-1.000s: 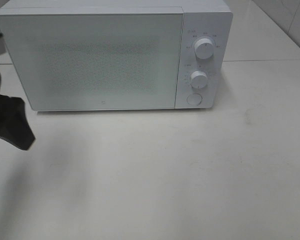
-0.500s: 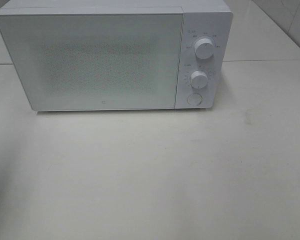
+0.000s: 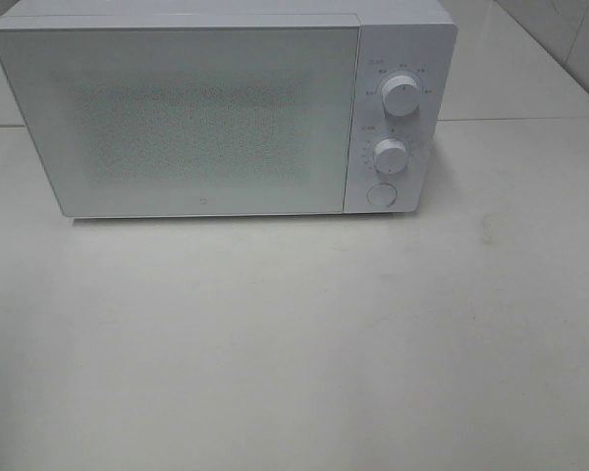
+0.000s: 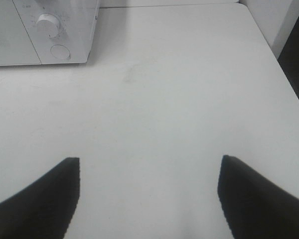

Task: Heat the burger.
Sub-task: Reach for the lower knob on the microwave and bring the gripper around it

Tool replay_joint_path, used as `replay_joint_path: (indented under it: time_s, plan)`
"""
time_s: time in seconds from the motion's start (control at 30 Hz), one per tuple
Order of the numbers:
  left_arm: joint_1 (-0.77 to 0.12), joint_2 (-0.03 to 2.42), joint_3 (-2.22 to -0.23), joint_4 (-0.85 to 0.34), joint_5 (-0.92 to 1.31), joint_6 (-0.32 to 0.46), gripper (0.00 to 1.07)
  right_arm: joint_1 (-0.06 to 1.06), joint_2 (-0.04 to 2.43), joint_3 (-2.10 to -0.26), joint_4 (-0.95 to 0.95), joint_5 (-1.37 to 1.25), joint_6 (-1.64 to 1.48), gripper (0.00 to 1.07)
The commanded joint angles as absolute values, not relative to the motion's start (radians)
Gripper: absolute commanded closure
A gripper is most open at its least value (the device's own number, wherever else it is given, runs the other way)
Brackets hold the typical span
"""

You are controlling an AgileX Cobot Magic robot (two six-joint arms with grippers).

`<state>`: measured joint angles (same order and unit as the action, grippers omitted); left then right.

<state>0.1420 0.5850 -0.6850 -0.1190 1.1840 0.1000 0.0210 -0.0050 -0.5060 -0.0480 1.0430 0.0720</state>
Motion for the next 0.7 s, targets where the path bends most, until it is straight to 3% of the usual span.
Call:
replay_joint_path:
  time_s: [0.03, 0.7]
  plan:
    - [0.144, 0.498, -0.612, -0.116, 1.176, 0.093, 0.09, 0.012, -0.032, -0.507, -0.043, 1.036, 0.057, 0.34]
    - [0.141, 0.239, -0.5, -0.089, 1.039, 0.103, 0.09, 0.012, -0.032, -0.507, -0.043, 1.036, 0.057, 0.34]
